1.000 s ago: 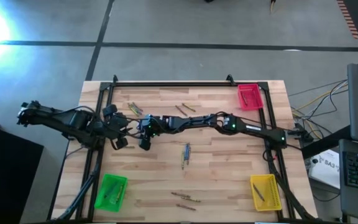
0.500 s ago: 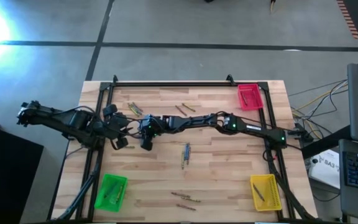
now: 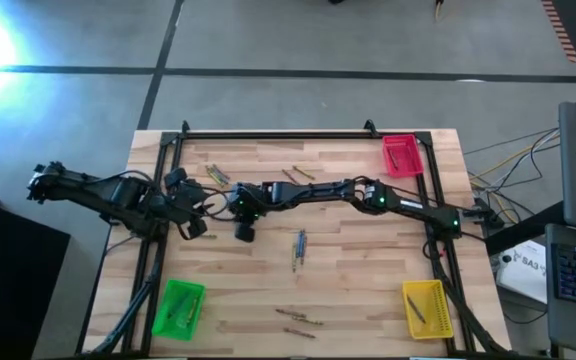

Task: Sort crayons
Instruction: Put the brown crayon into the red bin

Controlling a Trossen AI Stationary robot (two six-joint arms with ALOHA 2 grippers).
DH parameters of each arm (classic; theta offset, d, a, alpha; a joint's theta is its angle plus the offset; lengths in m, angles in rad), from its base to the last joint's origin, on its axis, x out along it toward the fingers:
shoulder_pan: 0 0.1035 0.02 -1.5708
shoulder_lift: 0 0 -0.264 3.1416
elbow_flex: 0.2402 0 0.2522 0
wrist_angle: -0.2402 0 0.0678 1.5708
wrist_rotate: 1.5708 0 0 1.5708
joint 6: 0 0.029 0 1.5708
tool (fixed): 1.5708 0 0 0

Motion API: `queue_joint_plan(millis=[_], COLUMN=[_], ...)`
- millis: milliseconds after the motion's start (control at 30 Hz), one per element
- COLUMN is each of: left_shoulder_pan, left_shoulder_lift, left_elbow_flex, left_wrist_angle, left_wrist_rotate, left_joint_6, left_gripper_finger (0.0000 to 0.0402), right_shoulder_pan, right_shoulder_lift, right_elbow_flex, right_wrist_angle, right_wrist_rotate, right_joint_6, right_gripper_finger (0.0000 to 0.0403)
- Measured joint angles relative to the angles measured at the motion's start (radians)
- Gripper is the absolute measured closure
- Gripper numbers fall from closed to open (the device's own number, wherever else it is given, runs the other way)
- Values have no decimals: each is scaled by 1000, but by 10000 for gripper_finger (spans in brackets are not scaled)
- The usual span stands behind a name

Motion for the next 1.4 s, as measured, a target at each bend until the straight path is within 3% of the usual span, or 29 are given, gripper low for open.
queue_joint_plan(millis=[167, 267, 567, 800, 933, 1133, 1267, 1400], left_shoulder_pan=[-8, -16, -17, -17, -15, -11, -7, 5], left_shoulder_lift=[-5, -8, 19, 86, 146, 258, 331, 395], left_elbow_flex=[-23, -66, -276, -353, -379, -389, -391, -391], left_wrist_angle=[3, 22, 319, 539, 653, 808, 947, 1078], left_wrist_rotate=[7, -5, -8, -8, -33, -115, -194, -201], left_joint_6=[-46, -72, -88, -38, 23, 42, 84, 169], left_gripper_finger=[280, 280, 280, 280, 280, 280, 280, 280], right_shoulder_pan=[26, 53, 71, 70, 56, -39, -133, -224], right_shoulder_lift=[-101, -188, -629, -1022, -1231, -1454, -1538, -1572], right_elbow_flex=[-43, -143, -723, -1110, -1253, -1439, -1546, -1617], right_wrist_angle=[-314, -393, -181, -207, -273, -344, -348, -343], right_wrist_rotate=[91, 144, 176, 464, 597, 677, 682, 685], right_joint_6=[-78, -84, 86, 352, 535, 712, 754, 768], right_gripper_finger=[394, 394, 394, 394, 394, 394, 394, 394])
